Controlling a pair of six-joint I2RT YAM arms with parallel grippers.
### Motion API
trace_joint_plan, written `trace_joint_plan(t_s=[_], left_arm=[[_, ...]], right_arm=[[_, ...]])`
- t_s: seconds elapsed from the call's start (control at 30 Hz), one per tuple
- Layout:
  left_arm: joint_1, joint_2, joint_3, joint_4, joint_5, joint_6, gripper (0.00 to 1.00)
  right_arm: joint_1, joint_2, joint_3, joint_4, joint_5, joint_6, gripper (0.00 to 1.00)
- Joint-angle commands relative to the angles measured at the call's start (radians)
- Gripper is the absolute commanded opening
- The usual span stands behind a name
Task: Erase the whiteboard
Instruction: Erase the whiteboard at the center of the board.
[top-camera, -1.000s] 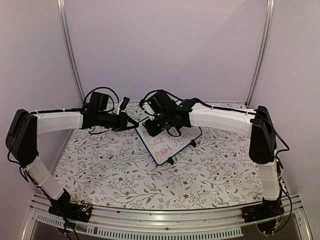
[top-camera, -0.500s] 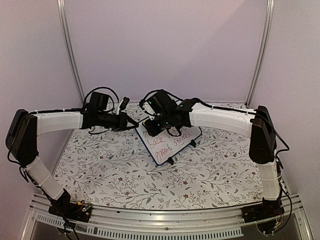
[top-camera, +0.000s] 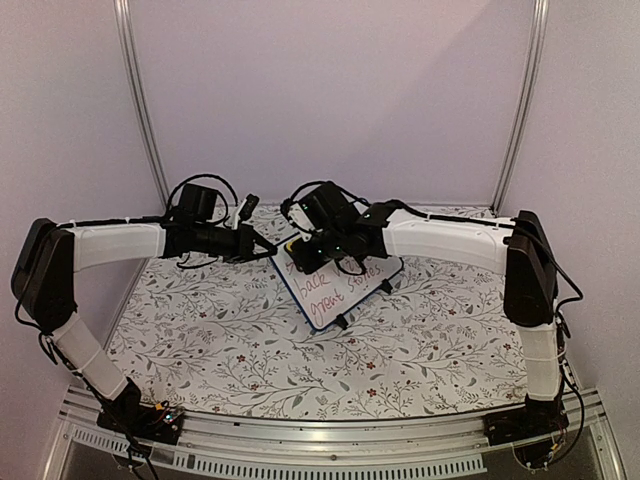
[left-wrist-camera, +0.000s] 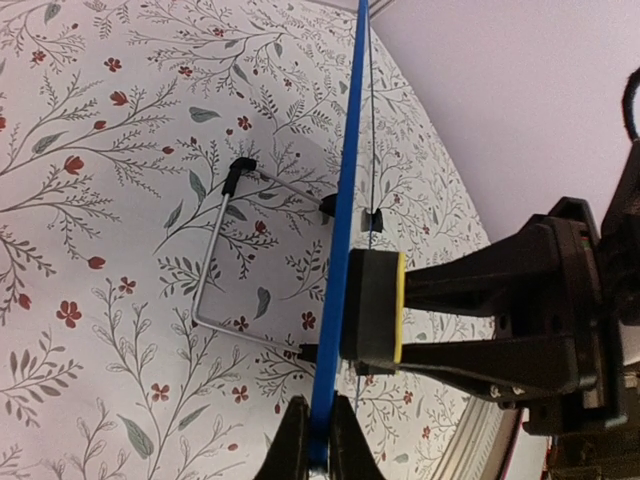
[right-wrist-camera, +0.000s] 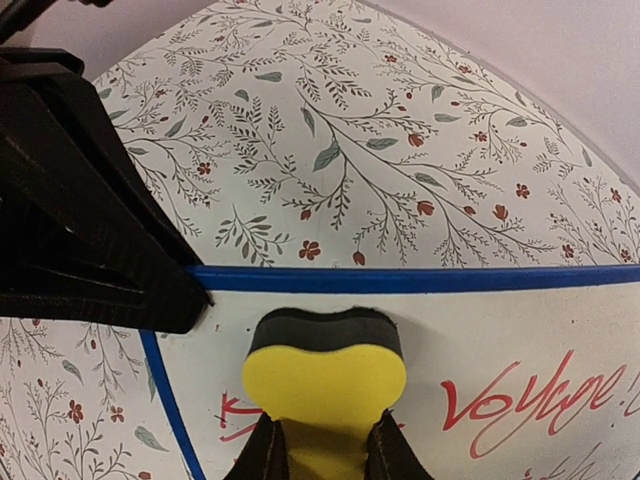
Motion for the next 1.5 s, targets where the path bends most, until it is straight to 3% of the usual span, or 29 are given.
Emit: trace_joint_plan(t_s=[0.0,0.9,1.47], left_arm=[[0.001,-0.005,0.027,0.008,0.026,-0.008,0.04],[-0.001,-0.013,0.026,0.009,0.025,-0.008,0.04],[0.000,-0.008,0.026,0.009,0.021,-0.007,0.05]], right_arm=[[0.012,0.002,-0.029,-0.003,-0.022,0.005,0.20],[0.037,-0.105,-0.284,0.025,-0.081,-0.006,0.20],[0.040,-0.010,-0.015,-0.012,-0.004,-0.040,0.20]])
